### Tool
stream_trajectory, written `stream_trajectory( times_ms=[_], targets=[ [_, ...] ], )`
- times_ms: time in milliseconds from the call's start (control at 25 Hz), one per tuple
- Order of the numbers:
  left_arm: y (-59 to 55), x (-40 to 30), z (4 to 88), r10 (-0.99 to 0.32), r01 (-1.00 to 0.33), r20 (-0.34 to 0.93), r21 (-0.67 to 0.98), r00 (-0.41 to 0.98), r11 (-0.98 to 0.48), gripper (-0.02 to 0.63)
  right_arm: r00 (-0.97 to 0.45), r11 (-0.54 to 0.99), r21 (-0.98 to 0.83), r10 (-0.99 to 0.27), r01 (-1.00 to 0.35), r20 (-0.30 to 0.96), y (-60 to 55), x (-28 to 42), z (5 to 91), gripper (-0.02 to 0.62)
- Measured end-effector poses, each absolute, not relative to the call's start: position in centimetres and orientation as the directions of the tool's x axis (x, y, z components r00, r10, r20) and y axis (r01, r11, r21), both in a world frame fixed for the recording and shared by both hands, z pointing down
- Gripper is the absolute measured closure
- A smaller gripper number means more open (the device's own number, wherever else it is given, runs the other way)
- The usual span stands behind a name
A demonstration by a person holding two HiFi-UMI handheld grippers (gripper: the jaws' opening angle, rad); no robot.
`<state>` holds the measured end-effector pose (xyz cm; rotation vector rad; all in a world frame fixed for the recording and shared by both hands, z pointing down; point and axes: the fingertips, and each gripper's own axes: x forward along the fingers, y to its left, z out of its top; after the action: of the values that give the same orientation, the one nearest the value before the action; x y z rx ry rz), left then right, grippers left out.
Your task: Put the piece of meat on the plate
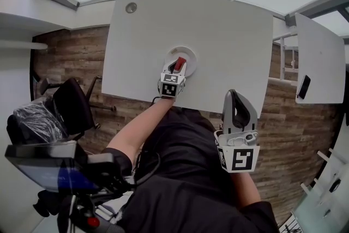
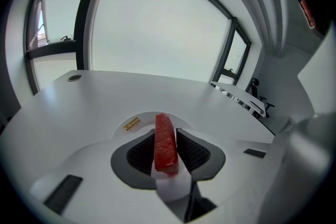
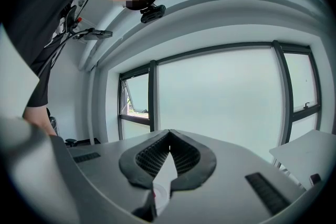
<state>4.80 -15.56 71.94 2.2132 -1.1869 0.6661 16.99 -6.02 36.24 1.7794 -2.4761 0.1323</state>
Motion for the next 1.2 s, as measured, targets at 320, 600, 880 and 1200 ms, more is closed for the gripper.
stream_trajectory(
  times_ms=[320, 600, 880, 1200],
  targets=[
    [-15.8, 4.1, 72.3, -0.600, -0.862, 0.653, 0.171, 0.461, -0.476, 0.451, -0.321, 0.322, -0.013, -0.938, -0.946, 0.129, -5.8, 16.9, 36.5, 0.589],
    [-15.1, 3.8, 73.5, -0.570, -0.851, 0.678, 0.161, 0.464, -0.501, 0.380, -0.328, 0.328, -0.022, -0.935, -0.944, 0.132, -5.4, 16.7, 36.7, 0.589],
    [-15.2, 3.9, 73.8, -0.550, -0.833, 0.679, 0.170, 0.486, -0.527, 0.365, -0.344, 0.343, -0.032, -0.929, -0.939, 0.134, -5.2, 15.8, 37.0, 0.589],
    [-15.0, 3.7, 72.2, -0.597, -0.844, 0.642, 0.156, 0.481, -0.512, 0.365, -0.349, 0.348, -0.035, -0.929, -0.937, 0.125, -5.6, 15.9, 37.3, 0.589]
  ],
)
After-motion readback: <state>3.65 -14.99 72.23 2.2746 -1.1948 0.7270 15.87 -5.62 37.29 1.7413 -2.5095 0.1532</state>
